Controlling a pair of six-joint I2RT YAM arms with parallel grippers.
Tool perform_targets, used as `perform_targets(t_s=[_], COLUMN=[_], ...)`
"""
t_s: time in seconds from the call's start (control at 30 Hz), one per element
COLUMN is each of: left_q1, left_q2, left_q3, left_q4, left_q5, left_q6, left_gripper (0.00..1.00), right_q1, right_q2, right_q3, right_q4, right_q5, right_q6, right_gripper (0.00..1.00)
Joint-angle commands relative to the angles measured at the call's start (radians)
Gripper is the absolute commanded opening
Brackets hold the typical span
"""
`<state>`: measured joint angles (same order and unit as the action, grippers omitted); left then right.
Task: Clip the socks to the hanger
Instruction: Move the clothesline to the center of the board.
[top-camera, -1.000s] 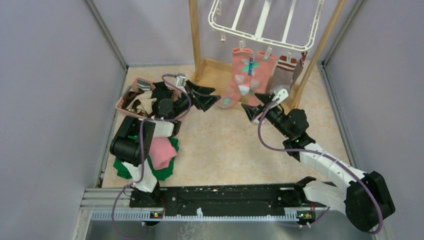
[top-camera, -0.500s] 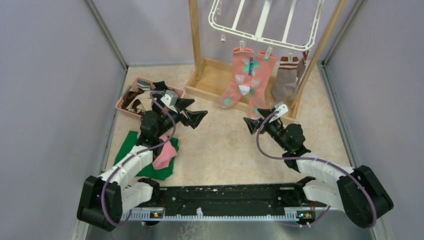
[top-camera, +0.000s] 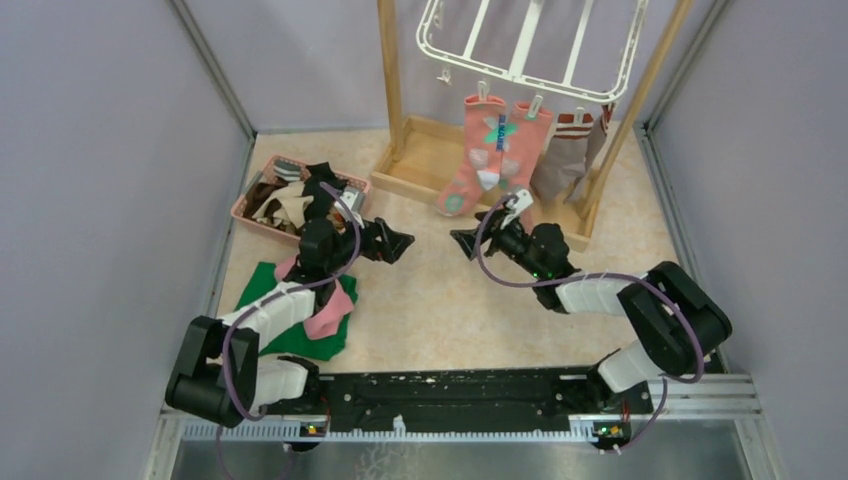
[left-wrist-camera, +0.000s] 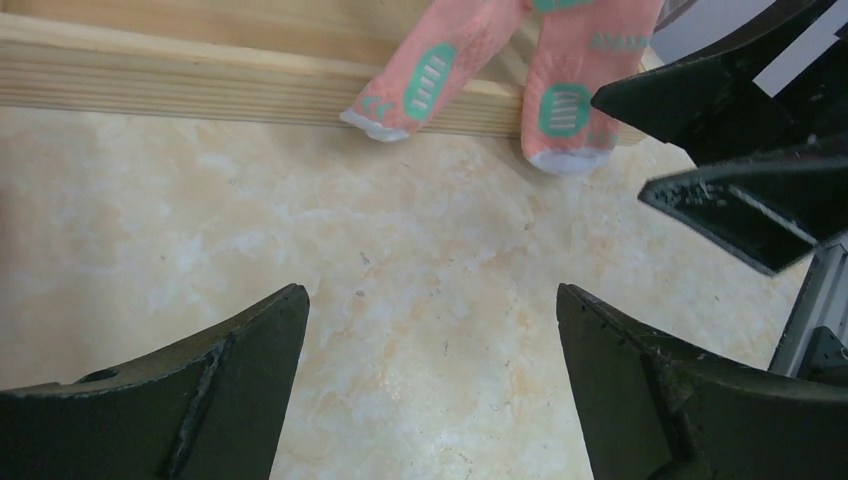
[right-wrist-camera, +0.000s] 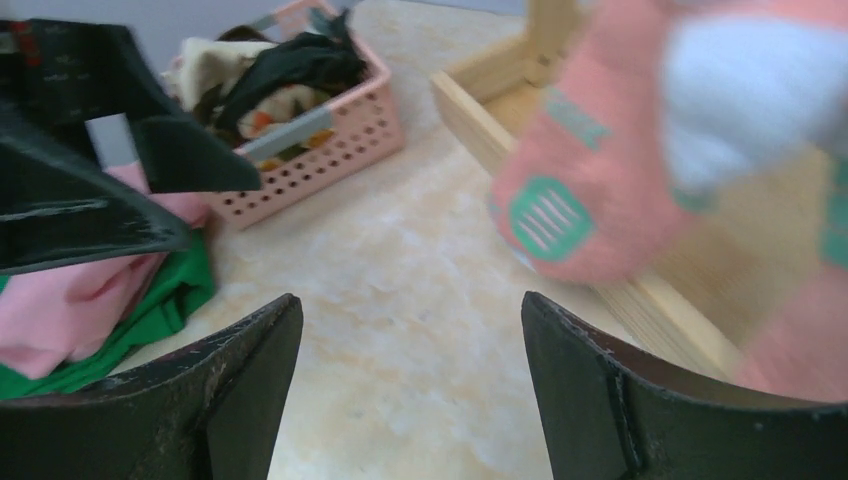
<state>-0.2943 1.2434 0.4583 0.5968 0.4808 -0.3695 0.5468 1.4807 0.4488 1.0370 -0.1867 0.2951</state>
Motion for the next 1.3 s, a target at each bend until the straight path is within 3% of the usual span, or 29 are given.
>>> perform_targets(t_s=[0.0,0.07,0.1,0.23,0.4,0.63,0.73,0.83,1.0,1.27], left_q1=[0.011,0.011,0.011,0.011,0.012,0.012,0.012,0.012,0.015,0.014], left_q2=[-0.086,-0.156,-0.200,-0.380,-0.595,-0.763,-0.808,-0.842,-0.850,-0.861], left_q3=[0.030,0.010,-0.005,-0.097,-0.064,0.161,0.215,0.171,0.130,0.121], left_q4=[-0.035,-0.076,-0.087,-0.076,-0.226,-0.563,-0.706,-0.745,-0.778,-0.766], left_q5=[-0.053,-0.135,-0.178,-0.415,-0.368,-0.169,-0.201,-0.299,-0.317,-0.302], left_q6=[0.006,0.007,-0.002,-0.191,-0.158,0.084,0.227,0.297,0.315,0.324], left_gripper=[0.99,0.99,0.99,0.99,0.99,0.99,0.99,0.99,0.99,0.99], right_q1=[0.105,0.113,0.113,0.122,0.131,0.130,0.131,0.130,0.124,0.105], right_q2=[0.015,0.036,0.050,0.167,0.317,0.561,0.670,0.766,0.869,0.908], right_q3=[0.132,0.195,0.235,0.442,0.708,1.092,1.231,1.371,1.521,1.553], right_q4=[-0.055,-0.126,-0.165,-0.377,-0.620,-0.948,-1.057,-1.171,-1.266,-1.288], right_q5=[-0.143,-0.160,-0.162,-0.220,-0.197,-0.146,-0.140,-0.134,-0.086,-0.048], right_q6=[-0.281,-0.377,-0.412,-0.607,-0.769,-0.840,-0.843,-0.844,-0.847,-0.883], right_gripper=[0.81,0.86,0.96,0.98,0.98,0.94,0.90,0.83,0.76,0.68])
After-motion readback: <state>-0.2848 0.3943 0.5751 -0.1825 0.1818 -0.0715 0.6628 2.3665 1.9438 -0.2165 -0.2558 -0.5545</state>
